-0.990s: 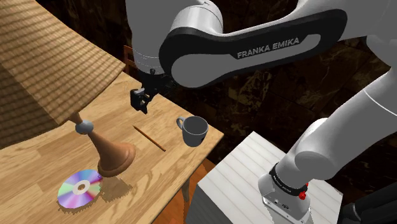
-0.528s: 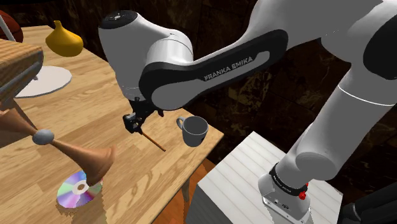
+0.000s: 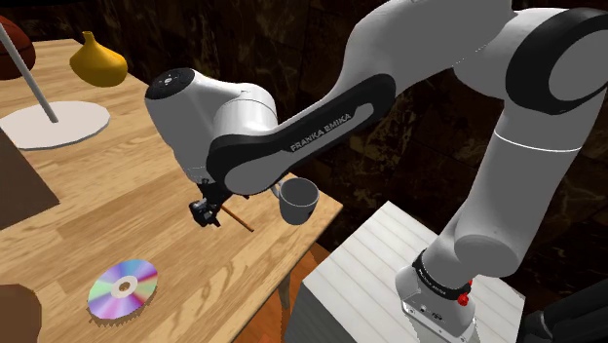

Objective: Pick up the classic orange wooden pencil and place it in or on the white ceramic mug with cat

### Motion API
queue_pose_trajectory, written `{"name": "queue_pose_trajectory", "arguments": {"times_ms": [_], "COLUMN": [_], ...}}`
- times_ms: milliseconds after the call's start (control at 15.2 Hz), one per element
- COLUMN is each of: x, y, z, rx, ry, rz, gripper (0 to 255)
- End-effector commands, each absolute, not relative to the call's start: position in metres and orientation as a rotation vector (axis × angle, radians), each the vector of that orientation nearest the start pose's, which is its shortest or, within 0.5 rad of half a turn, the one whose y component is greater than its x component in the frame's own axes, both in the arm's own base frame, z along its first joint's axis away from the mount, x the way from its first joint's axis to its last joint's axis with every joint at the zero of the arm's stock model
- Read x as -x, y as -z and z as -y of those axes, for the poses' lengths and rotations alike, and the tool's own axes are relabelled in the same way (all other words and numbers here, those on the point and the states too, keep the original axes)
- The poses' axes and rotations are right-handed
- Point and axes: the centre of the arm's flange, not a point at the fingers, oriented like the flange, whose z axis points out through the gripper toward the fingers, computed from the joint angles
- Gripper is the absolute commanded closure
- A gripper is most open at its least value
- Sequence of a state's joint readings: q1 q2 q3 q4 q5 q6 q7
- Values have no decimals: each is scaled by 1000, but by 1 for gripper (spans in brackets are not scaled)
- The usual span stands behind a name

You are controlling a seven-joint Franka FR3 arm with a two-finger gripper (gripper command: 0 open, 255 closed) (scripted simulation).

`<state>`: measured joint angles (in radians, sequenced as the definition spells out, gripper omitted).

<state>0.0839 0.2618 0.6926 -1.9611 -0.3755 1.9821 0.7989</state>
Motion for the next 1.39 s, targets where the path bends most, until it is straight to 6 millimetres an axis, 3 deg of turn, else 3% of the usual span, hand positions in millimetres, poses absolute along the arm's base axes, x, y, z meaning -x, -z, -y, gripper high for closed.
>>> {"name": "queue_pose_trajectory", "arguments": {"times_ms": [0,132,594,660,1320], "x": [-439,-439,-439,-439,-439], "y": [-347,-339,-339,-339,-344], "z": [-377,-375,-375,-375,-375], "rx": [3363,3363,3363,3363,3363], "ry": [-2,-2,-2,-2,-2], "rz": [263,263,263,263,263], "gripper": [0,0,0,255,255]}}
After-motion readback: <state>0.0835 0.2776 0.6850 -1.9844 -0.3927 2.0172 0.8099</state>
